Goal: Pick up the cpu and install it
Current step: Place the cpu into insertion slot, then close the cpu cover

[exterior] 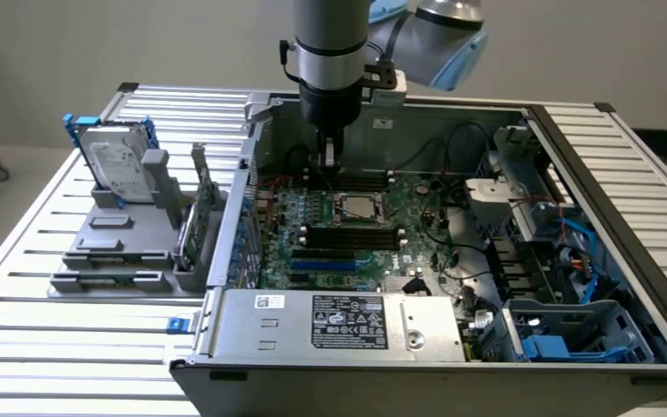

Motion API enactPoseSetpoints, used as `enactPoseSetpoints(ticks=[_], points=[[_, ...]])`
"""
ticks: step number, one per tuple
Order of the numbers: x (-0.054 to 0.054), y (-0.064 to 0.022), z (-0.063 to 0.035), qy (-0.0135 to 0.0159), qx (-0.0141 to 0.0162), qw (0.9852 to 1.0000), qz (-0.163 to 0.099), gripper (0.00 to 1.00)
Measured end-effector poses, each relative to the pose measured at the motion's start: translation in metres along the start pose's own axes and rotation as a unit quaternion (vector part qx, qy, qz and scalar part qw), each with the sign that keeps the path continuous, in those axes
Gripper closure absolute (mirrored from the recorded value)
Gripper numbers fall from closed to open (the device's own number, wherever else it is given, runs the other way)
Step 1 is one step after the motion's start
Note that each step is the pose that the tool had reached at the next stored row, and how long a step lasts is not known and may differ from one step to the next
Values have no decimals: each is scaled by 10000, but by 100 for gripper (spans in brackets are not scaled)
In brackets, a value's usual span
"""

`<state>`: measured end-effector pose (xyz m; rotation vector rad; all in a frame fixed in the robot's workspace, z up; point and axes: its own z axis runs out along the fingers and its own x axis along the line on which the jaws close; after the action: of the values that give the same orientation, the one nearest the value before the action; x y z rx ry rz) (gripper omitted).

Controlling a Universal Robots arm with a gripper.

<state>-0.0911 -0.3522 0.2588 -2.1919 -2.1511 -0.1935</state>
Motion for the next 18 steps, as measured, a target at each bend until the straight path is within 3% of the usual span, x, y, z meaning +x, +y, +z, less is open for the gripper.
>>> enactPoseSetpoints(ticks=[13,18], points=[[-2,4,0,0,0,10000,0,89],[-65,178,-1,5,0,10000,1,89]])
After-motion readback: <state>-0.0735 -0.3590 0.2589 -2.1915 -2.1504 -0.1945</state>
